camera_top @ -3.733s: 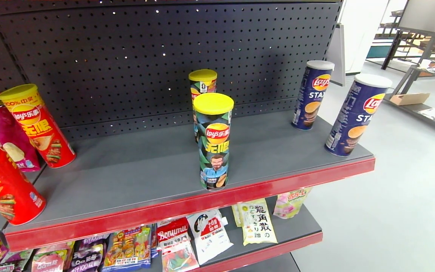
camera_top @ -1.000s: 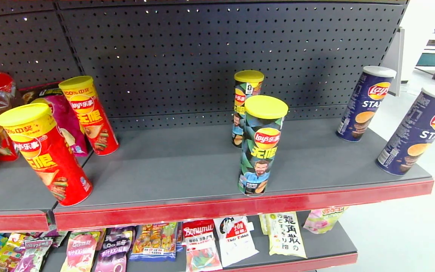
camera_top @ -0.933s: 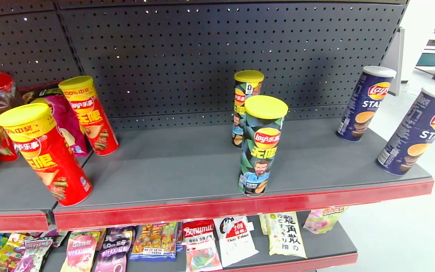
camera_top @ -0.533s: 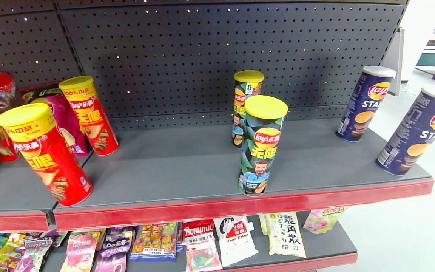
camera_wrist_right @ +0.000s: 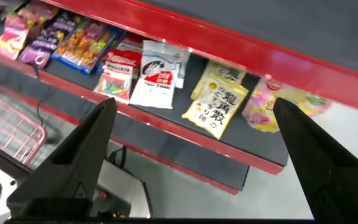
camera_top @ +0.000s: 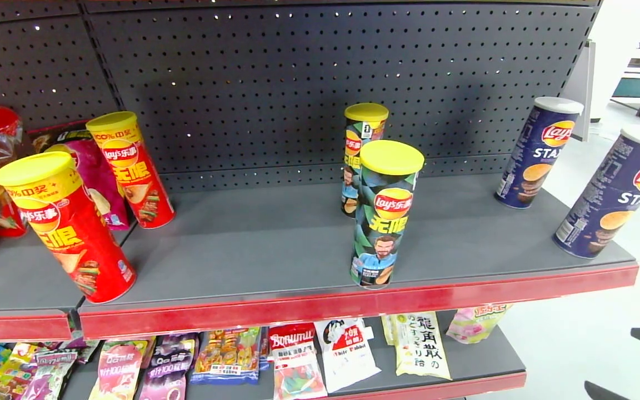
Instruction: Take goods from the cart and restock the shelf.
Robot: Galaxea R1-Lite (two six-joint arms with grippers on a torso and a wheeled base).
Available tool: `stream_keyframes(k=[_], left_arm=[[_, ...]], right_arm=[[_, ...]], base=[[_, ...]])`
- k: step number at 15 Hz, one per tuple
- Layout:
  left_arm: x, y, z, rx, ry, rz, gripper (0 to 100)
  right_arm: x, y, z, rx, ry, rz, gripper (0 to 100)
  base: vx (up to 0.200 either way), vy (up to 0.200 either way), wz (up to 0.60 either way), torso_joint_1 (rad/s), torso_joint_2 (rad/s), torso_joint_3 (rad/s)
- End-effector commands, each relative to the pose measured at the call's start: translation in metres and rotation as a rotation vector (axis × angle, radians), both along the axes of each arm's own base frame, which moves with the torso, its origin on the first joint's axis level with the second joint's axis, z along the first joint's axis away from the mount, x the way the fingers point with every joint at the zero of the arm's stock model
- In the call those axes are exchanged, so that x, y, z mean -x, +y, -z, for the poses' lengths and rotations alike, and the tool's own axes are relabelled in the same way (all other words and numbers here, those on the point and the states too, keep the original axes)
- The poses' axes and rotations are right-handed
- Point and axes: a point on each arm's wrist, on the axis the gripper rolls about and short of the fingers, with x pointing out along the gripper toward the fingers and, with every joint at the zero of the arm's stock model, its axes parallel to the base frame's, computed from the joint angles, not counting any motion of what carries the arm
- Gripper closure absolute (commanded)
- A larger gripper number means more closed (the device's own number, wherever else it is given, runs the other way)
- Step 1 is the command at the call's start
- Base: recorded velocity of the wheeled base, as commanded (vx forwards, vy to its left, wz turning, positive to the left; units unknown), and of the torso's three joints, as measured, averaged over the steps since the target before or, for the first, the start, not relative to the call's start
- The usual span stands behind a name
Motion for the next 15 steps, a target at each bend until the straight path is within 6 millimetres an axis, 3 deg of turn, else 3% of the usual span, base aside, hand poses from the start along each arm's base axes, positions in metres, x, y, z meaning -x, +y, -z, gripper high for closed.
stream_keyframes(k=[1, 5, 15], left_arm=[[0.0, 0.0, 0.0, 0.001, -0.001, 0.0, 0], [0.0, 0.0, 0.0, 0.001, -0.001, 0.0, 0], [0.0, 0.0, 0.0, 0.001, -0.001, 0.0, 0]], right_arm=[[-0.039, 0.015, -0.013, 0.029, 0.106, -0.056, 0], [-0.088, 0.035, -0.014, 0.106, 0.184, -0.029, 0], [-0.162, 0.078, -0.007, 0.161, 0.216, -0.068, 0]], base=[[0.0, 0.0, 0.0, 0.0, 0.0, 0.0], [0.0, 0.0, 0.0, 0.0, 0.0, 0.0], [0.0, 0.0, 0.0, 0.0, 0.0, 0.0]])
